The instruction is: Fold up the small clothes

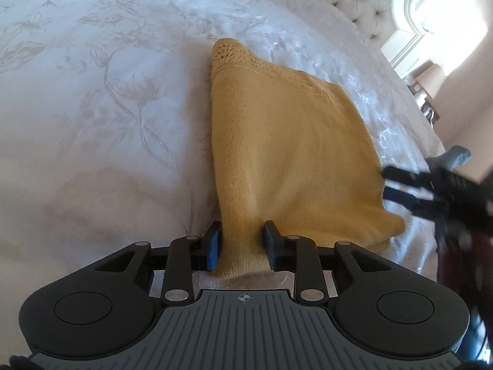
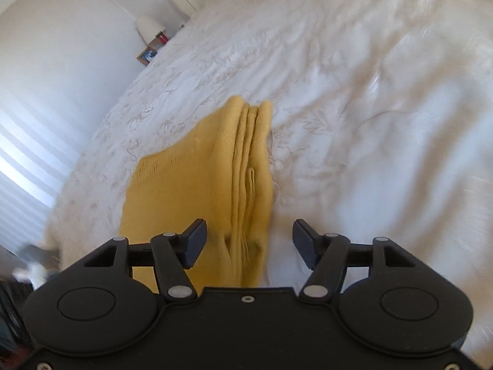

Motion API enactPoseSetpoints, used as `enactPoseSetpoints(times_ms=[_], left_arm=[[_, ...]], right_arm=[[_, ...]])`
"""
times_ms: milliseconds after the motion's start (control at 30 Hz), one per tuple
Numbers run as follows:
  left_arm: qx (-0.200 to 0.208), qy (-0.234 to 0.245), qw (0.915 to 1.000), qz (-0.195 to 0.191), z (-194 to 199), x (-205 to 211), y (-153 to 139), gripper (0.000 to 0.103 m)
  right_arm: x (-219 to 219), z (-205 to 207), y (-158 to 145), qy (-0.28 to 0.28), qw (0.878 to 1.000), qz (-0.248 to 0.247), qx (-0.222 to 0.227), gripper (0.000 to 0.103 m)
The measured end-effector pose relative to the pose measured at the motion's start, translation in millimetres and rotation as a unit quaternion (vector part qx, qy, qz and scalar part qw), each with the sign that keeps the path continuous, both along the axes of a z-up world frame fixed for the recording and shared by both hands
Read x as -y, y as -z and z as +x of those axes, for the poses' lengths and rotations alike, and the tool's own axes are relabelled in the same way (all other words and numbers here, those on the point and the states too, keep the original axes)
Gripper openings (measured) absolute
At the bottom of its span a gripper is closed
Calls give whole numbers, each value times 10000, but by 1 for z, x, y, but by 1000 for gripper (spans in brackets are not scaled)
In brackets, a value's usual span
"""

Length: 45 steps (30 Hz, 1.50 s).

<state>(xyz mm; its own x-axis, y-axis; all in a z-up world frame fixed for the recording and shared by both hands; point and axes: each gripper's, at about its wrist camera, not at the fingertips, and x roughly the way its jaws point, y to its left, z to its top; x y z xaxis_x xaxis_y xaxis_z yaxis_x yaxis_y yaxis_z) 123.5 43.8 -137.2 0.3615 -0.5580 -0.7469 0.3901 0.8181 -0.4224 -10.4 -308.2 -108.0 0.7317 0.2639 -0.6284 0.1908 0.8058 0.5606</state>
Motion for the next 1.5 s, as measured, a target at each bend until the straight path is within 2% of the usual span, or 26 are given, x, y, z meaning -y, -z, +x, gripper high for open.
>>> enactPoseSetpoints(times_ms=[100, 133, 233, 300, 333, 400, 433, 500, 567, 600, 667, 733, 800, 900, 1000, 1067, 1100, 1167, 1233, 1300, 1433, 1500], left_arm=[[133, 41, 9999, 99, -1, 2, -1, 33], [211, 67, 9997, 144, -13, -4, -5, 33], [480, 141, 9982, 333, -29, -7, -10, 39], [634, 206, 9969, 409, -38, -11, -15, 41], [707, 246, 9963, 423, -41, -10, -17, 42], [809, 303, 9952, 450, -47, -13, -20, 44], [868, 325, 9945, 480, -48, -12, -23, 45], [1001, 330, 9929, 546, -49, -13, -29, 45], [1169, 317, 9910, 571, -49, -13, -36, 47], [1268, 283, 9899, 560, -48, -14, -39, 50], [1366, 211, 9890, 525, -40, -12, -41, 55], [1337, 207, 9891, 574, -29, -8, -42, 56], [1380, 171, 9883, 633, -19, -2, -43, 56], [1511, 41, 9862, 669, -1, 4, -45, 56], [1638, -100, 9833, 787, 20, 12, -45, 56], [1679, -223, 9808, 965, 35, 18, -40, 56], [1660, -273, 9803, 1035, 41, 21, -37, 56], [1501, -248, 9827, 1057, 54, 26, -27, 56], [1342, -153, 9852, 1056, 61, 32, -19, 57], [1377, -94, 9844, 1091, 62, 37, -17, 57], [1329, -24, 9851, 1089, 64, 40, -17, 57], [1288, -12, 9861, 1046, 67, 37, -16, 58]], right_arm=[[-17, -25, -18, -150, 9992, -207, 300, 64], [-22, -30, -22, -243, 9988, -223, 364, 61], [-36, -33, -26, -515, 9976, -349, 286, 57], [-47, -30, -19, -645, 9969, -430, 131, 50], [-50, -27, -16, -678, 9966, -472, 38, 45], [-53, -26, -10, -716, 9961, -517, -63, 20], [-54, -28, -10, -718, 9960, -532, -74, 14], [-53, -35, -19, -740, 9958, -545, 27, 13], [-54, -45, -29, -788, 9939, -774, 77, 13], [-54, -47, -29, -797, 9929, -886, -38, 12], [-50, -46, -14, -737, 9936, -779, -347, 9], [-47, -46, 0, -693, 9938, -647, -572, 9], [-49, -48, -2, -675, 9939, -666, -563, 9], [-49, -50, -18, -614, 9935, -899, -327, 18], [-50, -45, -38, -538, 9880, -1445, 8, 20], [-48, -38, -46, -485, 9859, -1589, 195, 20], [-48, -32, -49, -470, 9849, -1649, 256, 24], [-50, -19, -50, -514, 9823, -1767, 353, 45], [-56, -4, -52, -580, 9800, -1835, 505, 47], [-64, 14, -52, -708, 9764, -1946, 607, 48], [-85, 52, -44, -1021, 9684, -2133, 793, 56], [-92, 70, -37, -1139, 9658, -2189, 794, 56]])
